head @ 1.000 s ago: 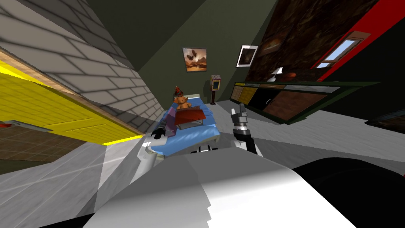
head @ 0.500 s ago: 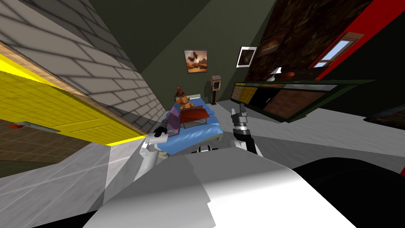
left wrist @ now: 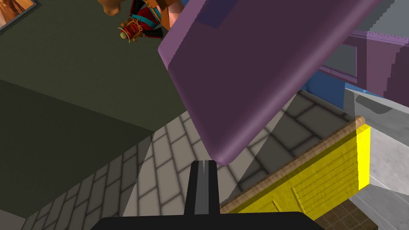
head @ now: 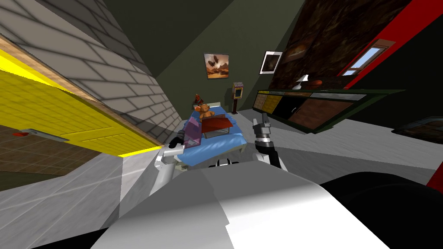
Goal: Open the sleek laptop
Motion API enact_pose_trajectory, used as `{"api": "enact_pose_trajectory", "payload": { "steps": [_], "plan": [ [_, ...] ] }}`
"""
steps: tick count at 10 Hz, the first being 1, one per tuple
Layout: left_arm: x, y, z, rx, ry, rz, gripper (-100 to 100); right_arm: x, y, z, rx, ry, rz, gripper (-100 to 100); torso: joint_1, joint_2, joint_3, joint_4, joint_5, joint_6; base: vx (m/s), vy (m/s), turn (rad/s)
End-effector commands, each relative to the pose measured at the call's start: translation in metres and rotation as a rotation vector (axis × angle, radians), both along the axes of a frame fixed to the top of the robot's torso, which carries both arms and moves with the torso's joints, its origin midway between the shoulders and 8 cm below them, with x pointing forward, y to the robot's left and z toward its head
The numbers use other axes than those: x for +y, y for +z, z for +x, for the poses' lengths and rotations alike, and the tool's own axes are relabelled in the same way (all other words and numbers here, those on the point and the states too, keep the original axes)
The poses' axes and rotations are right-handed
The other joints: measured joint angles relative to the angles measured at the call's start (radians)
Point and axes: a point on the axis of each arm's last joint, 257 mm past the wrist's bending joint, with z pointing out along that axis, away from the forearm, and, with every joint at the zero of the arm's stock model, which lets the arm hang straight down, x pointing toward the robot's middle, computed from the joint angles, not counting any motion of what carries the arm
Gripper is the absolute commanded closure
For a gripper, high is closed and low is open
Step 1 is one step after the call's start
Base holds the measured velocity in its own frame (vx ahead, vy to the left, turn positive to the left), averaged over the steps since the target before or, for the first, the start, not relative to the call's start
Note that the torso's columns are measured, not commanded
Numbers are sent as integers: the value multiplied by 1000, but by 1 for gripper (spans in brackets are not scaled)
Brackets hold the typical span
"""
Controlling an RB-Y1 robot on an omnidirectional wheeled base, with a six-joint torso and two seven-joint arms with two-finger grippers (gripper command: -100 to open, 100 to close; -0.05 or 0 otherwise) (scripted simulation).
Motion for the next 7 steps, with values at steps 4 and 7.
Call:
{"api": "enact_pose_trajectory", "payload": {
  "steps": [4, 7],
  "plan": [
    [33, -14, -20, 92, 69, 65, -100, 0, 0, 0, 0, 0, 0, 0, 3, 1, 0, 1, 0, 1, 50, -106, 42],
    [41, -16, -25, 111, 85, 80, -100, 0, 0, 0, 0, 0, 0, 0, 5, 1, 1, 1, 1, 1, 33, -72, 28]
  ]
}}
